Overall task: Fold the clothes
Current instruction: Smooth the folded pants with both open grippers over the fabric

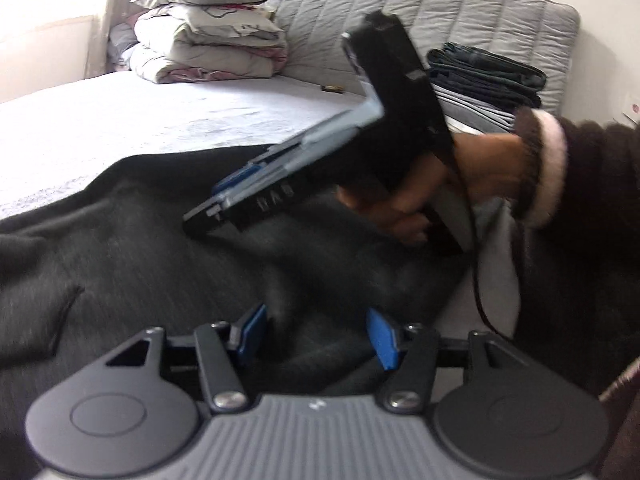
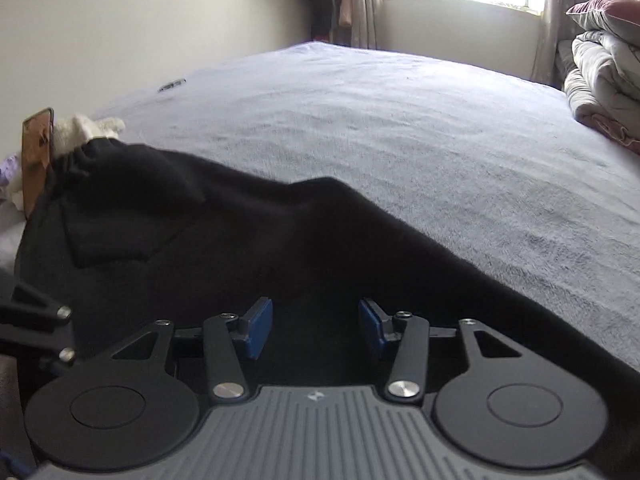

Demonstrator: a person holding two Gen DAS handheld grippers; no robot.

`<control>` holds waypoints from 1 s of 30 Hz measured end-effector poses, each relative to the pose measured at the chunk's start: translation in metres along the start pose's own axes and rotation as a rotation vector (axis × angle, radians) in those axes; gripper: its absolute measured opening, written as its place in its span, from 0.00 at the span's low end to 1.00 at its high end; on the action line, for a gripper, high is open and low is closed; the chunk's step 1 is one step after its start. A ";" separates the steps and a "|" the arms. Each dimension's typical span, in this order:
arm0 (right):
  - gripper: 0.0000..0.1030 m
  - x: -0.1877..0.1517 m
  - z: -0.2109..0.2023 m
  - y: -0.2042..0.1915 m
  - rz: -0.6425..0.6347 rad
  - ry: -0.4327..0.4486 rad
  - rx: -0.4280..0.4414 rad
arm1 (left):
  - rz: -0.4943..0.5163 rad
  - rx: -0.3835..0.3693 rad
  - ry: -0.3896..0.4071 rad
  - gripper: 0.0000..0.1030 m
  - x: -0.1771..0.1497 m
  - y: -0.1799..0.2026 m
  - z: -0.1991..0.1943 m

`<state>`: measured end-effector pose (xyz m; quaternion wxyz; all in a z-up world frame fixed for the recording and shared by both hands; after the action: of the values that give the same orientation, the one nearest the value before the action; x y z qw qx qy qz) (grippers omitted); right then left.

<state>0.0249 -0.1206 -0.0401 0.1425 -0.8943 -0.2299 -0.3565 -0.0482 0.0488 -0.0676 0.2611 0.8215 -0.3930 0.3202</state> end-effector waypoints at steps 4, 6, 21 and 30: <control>0.49 0.003 -0.015 0.010 0.002 0.004 -0.009 | -0.022 -0.040 -0.014 0.55 0.007 -0.010 -0.010; 0.49 -0.003 -0.024 0.013 0.006 0.003 -0.029 | -0.019 -0.035 -0.004 0.55 0.013 -0.014 -0.012; 0.56 -0.103 -0.091 0.027 -0.028 0.029 -0.093 | 0.053 0.033 0.005 0.57 0.024 0.003 0.028; 0.57 -0.155 -0.141 0.053 -0.058 0.042 -0.042 | 0.037 0.066 0.013 0.58 -0.005 0.014 -0.006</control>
<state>-0.1278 -0.2726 -0.0548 0.1182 -0.8824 -0.2452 -0.3839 -0.0638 0.0477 -0.0645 0.2302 0.8201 -0.3958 0.3431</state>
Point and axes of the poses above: each gripper's, at about its wrist camera, not at the fingertips, and z roughly the way its jaws point, y to its right, x to its top, the point moved 1 cm from there along z, roughly the way its jaws point, and after that the axes turned 6 degrees about -y, right-handed, at the moved point
